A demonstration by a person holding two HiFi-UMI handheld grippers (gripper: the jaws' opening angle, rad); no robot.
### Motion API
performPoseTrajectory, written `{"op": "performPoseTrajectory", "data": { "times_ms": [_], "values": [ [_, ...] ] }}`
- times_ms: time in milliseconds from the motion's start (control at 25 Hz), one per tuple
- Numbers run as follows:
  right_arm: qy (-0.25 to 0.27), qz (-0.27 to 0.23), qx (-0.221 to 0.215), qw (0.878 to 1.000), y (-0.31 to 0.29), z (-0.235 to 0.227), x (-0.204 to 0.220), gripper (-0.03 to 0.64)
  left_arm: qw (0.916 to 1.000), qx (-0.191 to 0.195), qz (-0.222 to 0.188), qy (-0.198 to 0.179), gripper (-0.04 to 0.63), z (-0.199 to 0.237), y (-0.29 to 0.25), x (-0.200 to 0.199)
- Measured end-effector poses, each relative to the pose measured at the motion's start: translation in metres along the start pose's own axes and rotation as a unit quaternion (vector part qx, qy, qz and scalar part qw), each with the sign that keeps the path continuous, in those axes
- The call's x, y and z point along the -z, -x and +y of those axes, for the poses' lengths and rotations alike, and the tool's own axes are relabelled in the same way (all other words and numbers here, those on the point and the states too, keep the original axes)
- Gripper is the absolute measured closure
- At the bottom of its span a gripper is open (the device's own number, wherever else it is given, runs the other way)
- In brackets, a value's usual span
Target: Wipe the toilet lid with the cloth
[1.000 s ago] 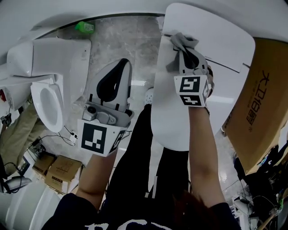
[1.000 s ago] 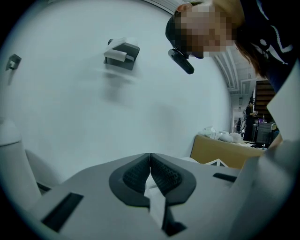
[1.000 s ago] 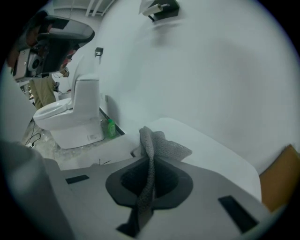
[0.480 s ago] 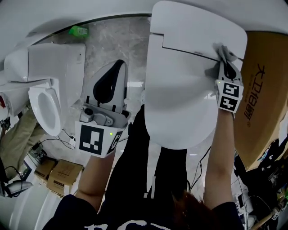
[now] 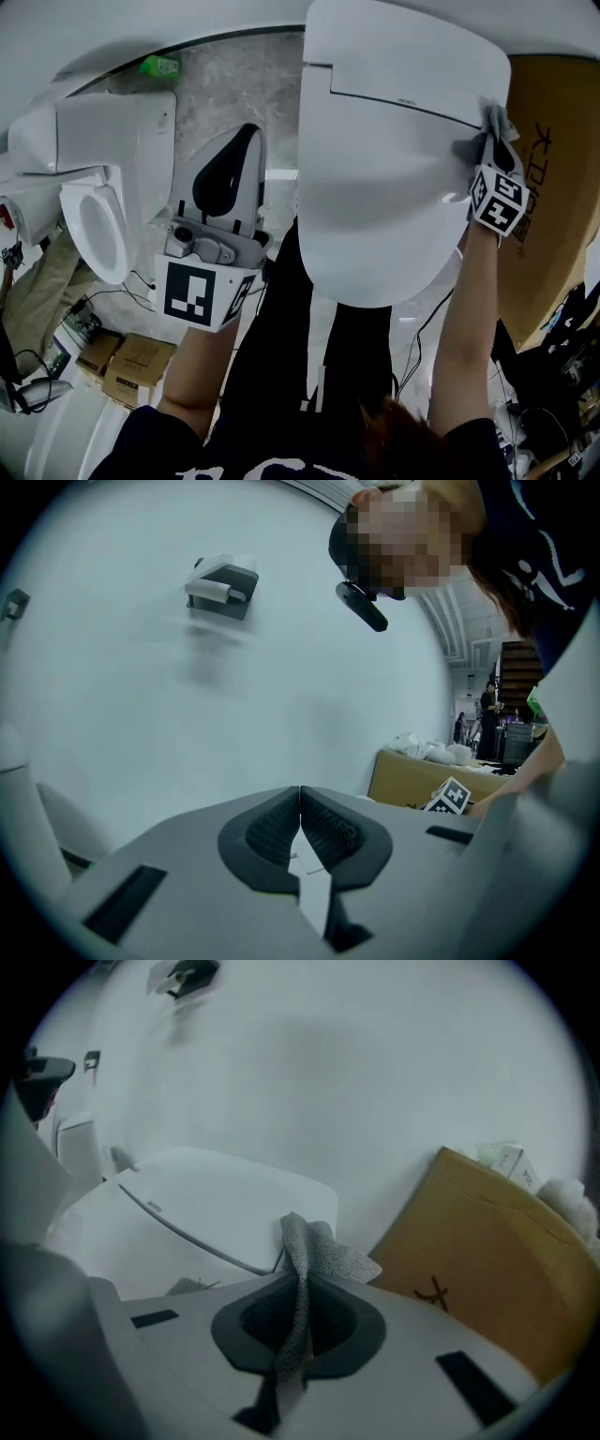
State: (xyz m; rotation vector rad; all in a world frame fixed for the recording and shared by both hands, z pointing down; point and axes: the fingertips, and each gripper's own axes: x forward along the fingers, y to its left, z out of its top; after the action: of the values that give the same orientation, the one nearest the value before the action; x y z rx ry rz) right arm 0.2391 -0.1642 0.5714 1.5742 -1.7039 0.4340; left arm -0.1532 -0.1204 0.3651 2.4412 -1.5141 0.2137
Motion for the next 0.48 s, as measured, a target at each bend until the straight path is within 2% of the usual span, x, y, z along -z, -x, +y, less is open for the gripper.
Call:
{"op": "performPoseTrajectory", "data": {
  "times_ms": [200,480],
  "values": [
    [-0.018,0.008,0.014,1.0,0.005,0.004,0.006,0.592,1.0,-0.005,-0.003,0.004,0.574,0.007,0.001,0.0],
    [0.016,-0.019,-0.034,0.999,0.007,0.07,-0.018,0.592,0.9999,-0.009,-0.002,0.005,0.574,0.009,0.001,0.004]
  ]
}}
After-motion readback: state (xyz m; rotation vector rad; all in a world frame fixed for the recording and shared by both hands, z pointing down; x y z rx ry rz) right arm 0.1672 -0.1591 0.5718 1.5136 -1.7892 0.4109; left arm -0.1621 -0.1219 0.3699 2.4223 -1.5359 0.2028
